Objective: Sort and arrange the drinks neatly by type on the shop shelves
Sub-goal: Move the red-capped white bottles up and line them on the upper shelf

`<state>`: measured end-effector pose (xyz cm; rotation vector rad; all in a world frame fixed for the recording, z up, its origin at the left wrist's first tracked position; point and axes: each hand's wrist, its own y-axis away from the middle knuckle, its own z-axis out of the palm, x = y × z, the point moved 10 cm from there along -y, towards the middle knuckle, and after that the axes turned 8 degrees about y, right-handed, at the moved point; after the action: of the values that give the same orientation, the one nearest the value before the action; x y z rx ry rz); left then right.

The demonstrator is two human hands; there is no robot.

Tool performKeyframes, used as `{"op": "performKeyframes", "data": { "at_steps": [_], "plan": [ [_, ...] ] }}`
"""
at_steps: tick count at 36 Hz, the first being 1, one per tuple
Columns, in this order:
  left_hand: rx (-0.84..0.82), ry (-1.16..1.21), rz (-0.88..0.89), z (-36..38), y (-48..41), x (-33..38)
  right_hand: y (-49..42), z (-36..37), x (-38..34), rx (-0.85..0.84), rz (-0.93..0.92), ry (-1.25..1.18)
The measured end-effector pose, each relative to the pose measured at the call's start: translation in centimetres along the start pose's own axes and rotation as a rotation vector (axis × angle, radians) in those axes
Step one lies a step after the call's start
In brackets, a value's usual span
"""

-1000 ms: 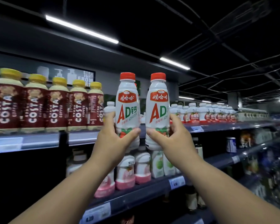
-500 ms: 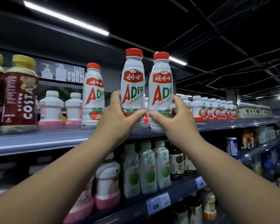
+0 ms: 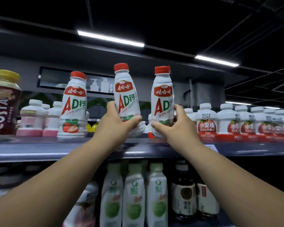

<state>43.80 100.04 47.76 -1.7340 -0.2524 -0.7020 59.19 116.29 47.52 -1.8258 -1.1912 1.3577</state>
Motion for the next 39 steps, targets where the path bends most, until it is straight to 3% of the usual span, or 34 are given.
{"op": "performKeyframes", "data": {
  "at_steps": [14, 39],
  "plan": [
    [-0.043, -0.119, -0.026, 8.3, -1.8, 1.2, -3.1, -0.2, 6.4, -0.026, 0.073, 0.282],
    [-0.158, -0.433, 0.012, 9.3, -0.7, 0.6, -2.1, 0.2, 6.0, -0.056, 0.042, 0.463]
  ]
}}
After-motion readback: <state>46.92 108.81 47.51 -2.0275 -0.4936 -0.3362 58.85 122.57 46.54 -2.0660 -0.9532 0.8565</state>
